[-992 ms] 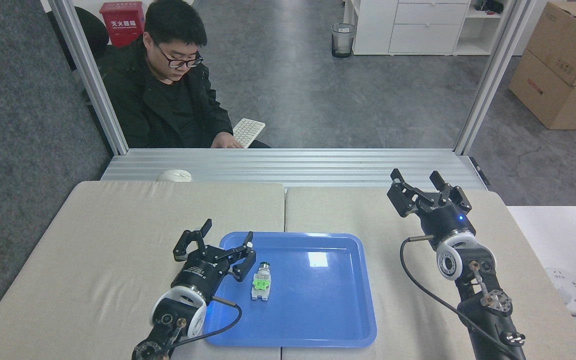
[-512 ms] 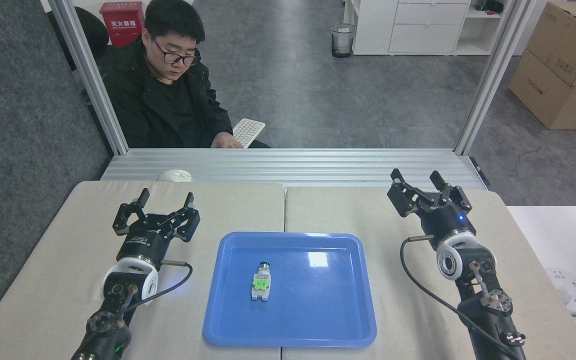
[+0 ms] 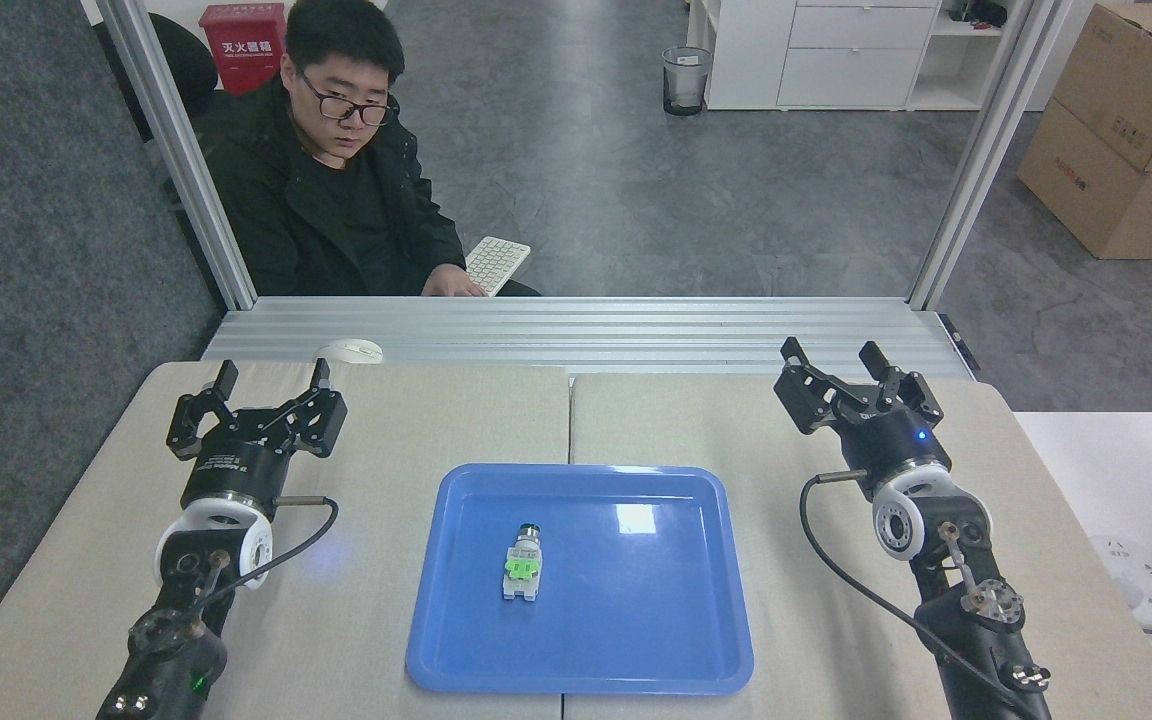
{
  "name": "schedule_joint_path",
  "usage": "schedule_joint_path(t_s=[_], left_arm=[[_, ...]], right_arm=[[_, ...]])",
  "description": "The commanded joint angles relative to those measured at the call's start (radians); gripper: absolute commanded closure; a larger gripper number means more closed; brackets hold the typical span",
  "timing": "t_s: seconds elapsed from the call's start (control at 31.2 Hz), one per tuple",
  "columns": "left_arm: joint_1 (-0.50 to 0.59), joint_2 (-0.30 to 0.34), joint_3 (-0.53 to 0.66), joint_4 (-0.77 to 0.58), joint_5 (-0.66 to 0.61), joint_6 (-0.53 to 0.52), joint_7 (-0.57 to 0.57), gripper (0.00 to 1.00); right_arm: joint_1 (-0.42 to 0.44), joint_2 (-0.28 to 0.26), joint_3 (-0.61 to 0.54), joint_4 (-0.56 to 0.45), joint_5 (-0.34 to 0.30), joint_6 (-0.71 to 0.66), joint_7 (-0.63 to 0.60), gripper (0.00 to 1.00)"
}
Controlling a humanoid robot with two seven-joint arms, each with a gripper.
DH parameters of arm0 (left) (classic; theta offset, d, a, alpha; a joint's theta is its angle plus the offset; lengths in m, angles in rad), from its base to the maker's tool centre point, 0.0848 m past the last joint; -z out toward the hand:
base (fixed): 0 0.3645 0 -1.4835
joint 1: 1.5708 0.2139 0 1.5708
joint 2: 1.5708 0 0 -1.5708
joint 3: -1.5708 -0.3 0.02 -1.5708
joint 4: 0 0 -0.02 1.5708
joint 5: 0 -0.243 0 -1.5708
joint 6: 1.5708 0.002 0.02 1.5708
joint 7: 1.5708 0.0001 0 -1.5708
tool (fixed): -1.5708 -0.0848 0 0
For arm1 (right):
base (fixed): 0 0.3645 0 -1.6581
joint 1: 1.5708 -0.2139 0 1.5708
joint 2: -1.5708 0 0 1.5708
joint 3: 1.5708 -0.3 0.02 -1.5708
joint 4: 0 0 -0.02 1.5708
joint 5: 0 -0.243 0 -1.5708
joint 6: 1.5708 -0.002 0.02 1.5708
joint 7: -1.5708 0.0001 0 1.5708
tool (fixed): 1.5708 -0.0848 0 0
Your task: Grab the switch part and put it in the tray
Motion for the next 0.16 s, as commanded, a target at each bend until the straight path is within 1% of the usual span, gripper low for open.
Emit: schedule_joint_path(t_s=[0.0, 0.13], left_arm=[[0.010, 0.031, 0.058, -0.039, 0.019, 0.003, -0.003, 0.00], [0.028, 0.030, 0.056, -0.062, 0.017, 0.001, -0.003, 0.00]], right_arm=[[-0.001, 0.005, -0.032, 0.000, 0.000, -0.002, 0.000, 0.00], [-0.001, 0.005, -0.032, 0.000, 0.000, -0.002, 0.000, 0.00]])
